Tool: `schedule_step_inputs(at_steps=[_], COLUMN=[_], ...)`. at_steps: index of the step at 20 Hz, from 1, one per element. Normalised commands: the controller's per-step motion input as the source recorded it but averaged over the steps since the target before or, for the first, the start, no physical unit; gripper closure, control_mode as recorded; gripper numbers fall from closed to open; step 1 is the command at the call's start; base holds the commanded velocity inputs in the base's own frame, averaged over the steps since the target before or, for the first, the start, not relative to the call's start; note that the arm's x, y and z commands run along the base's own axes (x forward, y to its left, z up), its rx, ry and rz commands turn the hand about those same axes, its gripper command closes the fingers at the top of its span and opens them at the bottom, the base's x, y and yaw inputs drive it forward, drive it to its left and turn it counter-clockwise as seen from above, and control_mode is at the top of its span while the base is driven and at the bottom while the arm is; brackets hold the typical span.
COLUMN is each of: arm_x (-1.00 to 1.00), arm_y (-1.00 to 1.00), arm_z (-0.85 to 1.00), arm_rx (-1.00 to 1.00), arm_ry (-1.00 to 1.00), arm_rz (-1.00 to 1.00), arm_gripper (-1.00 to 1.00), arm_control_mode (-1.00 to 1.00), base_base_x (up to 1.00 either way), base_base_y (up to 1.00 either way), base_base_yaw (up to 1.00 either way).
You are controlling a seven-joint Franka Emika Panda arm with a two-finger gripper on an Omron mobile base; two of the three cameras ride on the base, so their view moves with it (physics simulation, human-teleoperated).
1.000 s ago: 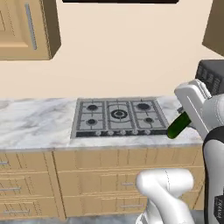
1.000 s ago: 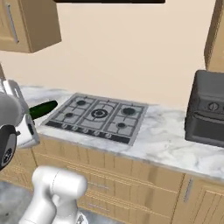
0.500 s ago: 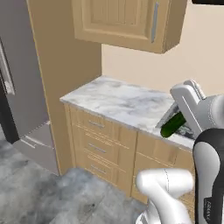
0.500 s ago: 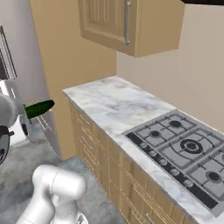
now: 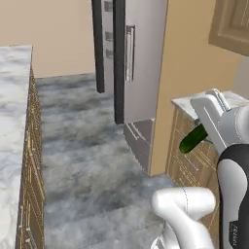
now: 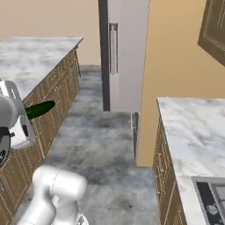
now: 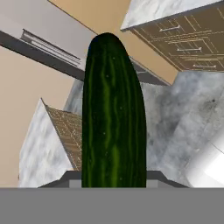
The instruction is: Transport the fish and cucumber to the fridge. Place the fish on the rack containing meat and place the cucumber on the rack containing the vegetable, ensuring meats and vegetables are on different racks.
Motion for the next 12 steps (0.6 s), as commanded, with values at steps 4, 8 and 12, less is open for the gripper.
schedule_step_inputs(at_steps=[4, 8, 12], arm_x=[0.00, 0.00, 0.00], arm_y=[0.00, 0.00, 0.00], arm_z=[0.00, 0.00, 0.00], arm_rx=[0.00, 0.00, 0.00], arm_ry=[0.00, 0.00, 0.00], arm_rz=[0.00, 0.00, 0.00], arm_gripper=[1.00, 1.00, 1.00], arm_control_mode=[1.00, 1.00, 1.00], base_base_x=[0.86, 1.00, 1.00], base_base_y=[0.00, 0.10, 0.61], base_base_yaw=[0.83, 0.16, -0.06])
